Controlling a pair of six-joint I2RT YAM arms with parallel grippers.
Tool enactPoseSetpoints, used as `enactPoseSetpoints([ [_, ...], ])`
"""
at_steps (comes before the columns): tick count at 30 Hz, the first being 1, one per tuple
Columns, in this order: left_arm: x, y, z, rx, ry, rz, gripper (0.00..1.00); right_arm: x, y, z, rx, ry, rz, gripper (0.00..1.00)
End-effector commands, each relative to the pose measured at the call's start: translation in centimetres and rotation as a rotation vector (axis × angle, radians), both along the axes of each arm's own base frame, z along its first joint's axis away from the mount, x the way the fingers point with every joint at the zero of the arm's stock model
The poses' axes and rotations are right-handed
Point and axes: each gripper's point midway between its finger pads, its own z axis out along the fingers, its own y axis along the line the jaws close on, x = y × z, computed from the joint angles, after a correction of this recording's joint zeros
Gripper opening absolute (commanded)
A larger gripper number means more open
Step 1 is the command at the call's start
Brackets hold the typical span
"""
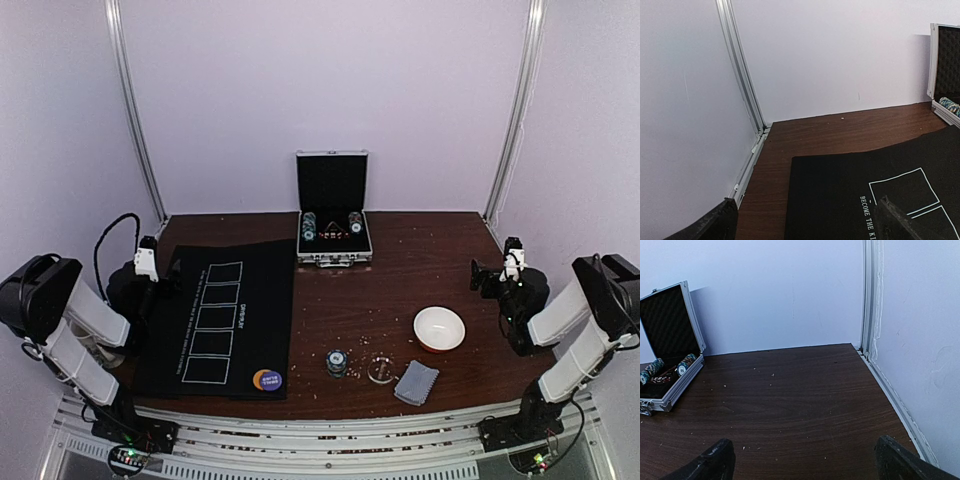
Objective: Distribute texas hold em gaming equipment
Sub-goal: Pick up the dealer button from the center of the board.
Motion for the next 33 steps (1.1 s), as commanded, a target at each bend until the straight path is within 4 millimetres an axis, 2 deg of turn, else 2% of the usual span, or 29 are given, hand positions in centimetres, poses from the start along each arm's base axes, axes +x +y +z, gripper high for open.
enactPoseSetpoints([
  [1, 0.1, 0.4, 1.9, -0.001, -0.066, 0.013, 0.98, 0.1, -0.1, 0.3, -0.004, -0.009, -0.002, 1.00],
  [5, 1.8, 0.6, 2.9, 0.002, -0.005, 0.031, 0.98, 0.2, -0.1, 0.3, -0.003, -0.009, -0.003, 1.00],
  [8, 3.3, -0.4, 4.4, 0.030, 0.034, -0.001, 0.98, 0.1, -0.5, 0.5, 0.010, -0.011, -0.022, 1.00],
  [11, 3.9, -2.0, 9.7, 0.020, -0.048, -0.041, 0.98, 0.7, -1.2, 1.7, 0.020, 0.026, -0.063, 1.00],
  [13, 4.3, -3.5, 13.3, -0.007, -0.078, -0.098, 0.98, 1.3, -1.8, 4.0, 0.037, 0.026, -0.096, 1.00],
  [15, 4.5, -6.2, 16.6, -0.030, -0.065, -0.190, 0.98, 1.6, -1.4, 8.1, 0.056, -0.033, -0.073, 1.00],
  [17, 4.0, -10.1, 18.4, -0.005, 0.006, -0.293, 0.98, 2.0, -0.2, 11.2, 0.082, -0.062, -0.006, 1.00],
  [19, 2.6, -14.7, 18.8, 0.065, 0.103, -0.405, 0.98, 2.4, 1.4, 13.8, 0.122, -0.064, 0.086, 1.00],
  [20, 1.4, -16.9, 18.7, 0.097, 0.155, -0.466, 0.98, 2.5, 2.5, 14.9, 0.143, -0.063, 0.147, 1.00],
  [22, -1.5, -20.8, 17.2, 0.120, 0.295, -0.584, 0.98, 2.7, 4.9, 17.0, 0.181, -0.052, 0.280, 1.00],
  [24, -4.9, -23.6, 14.7, 0.112, 0.469, -0.680, 0.98, 2.9, 6.9, 18.2, 0.210, -0.015, 0.375, 1.00],
  [25, -6.8, -24.6, 13.0, 0.113, 0.568, -0.719, 0.96, 3.0, 7.8, 18.2, 0.210, 0.018, 0.403, 1.00],
  [29, -15.1, -26.9, 6.3, 0.167, 0.919, -0.788, 0.88, 3.0, 11.2, 17.7, 0.136, 0.118, 0.439, 1.00],
  [33, -21.6, -27.7, 0.8, 0.282, 1.141, -0.818, 0.86, 2.4, 15.2, 16.4, 0.008, 0.185, 0.474, 1.00],
])
